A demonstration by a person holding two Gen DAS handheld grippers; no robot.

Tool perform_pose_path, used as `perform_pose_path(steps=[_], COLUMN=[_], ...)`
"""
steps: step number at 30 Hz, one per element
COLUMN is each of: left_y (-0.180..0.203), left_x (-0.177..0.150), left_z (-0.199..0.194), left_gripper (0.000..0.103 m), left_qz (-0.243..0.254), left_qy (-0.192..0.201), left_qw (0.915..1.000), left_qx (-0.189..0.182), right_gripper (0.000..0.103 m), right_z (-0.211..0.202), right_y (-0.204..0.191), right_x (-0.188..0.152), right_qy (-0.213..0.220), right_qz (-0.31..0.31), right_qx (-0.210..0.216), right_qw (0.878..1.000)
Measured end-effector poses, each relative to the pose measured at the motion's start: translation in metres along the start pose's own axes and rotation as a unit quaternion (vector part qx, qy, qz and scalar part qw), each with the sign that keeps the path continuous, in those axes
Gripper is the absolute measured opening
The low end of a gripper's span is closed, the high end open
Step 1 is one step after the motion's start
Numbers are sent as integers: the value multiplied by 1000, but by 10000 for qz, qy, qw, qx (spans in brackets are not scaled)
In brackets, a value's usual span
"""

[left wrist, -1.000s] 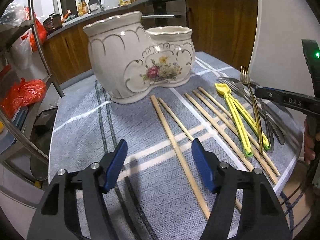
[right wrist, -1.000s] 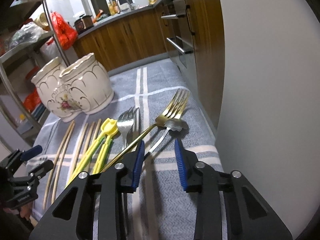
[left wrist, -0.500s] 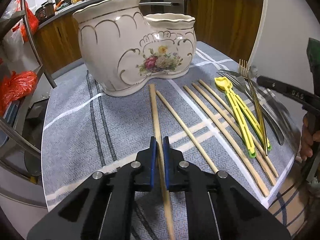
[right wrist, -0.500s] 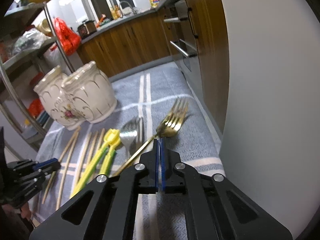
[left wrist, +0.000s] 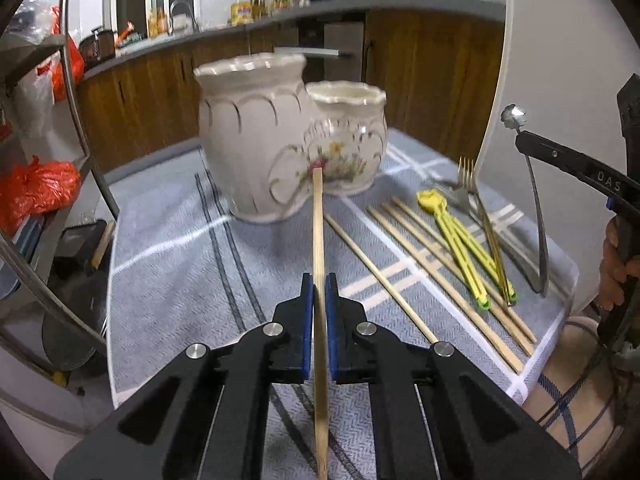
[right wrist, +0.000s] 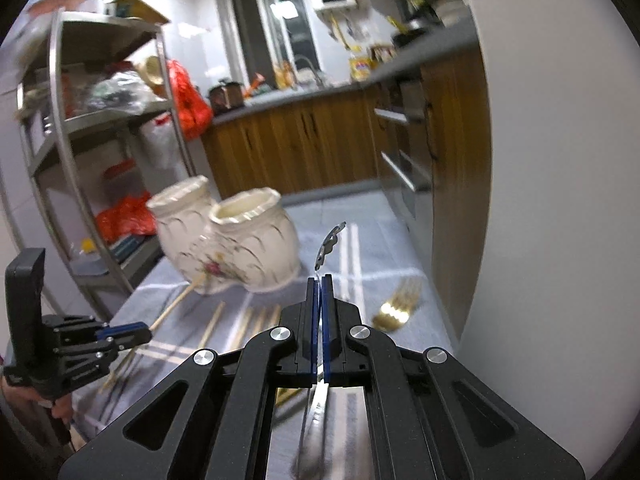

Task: Organize utensils
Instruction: 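Carry the spoon to the small pot while the left tool carries the chopstick to the large pot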

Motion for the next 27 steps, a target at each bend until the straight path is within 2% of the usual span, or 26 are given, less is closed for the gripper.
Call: perform_pose_path(steps=[3, 8, 16, 23, 27], left_y=[-3, -1, -5, -33, -51], left_x=[2, 6, 28, 90, 137], left_z=[-9, -25, -64, -87, -81], left_gripper=[6, 6, 6, 6, 6], left_qz=[-37, 112, 219, 51, -184], left_qy=[319, 865, 1762, 2294, 2434], left_qw=[9994, 9962, 9840, 9731, 9687], left_qx=[-122, -40, -150, -196, -443], right_gripper=[2, 2, 2, 2, 2], right_z=[-14, -23, -13, 3, 18], right_y=[-15, -33, -56, -64, -64], right_x=[6, 27, 75, 117, 144], right_qy=[373, 868, 1351, 1534, 1596], right_qz=[-304, -629, -756, -661, -527], right_qx=[-121, -243, -18, 173, 261], right_qw=[9988, 9939, 9879, 9858, 9854])
Point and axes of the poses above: each gripper's, at about its wrist camera, not at the fingertips, and z roughly the way its jaws point, y to its right, x to its top, the point moved 3 cm from there along z, roughly the way its jaws point, and after that the axes turned 12 degrees about -y, right-handed, at the moved point
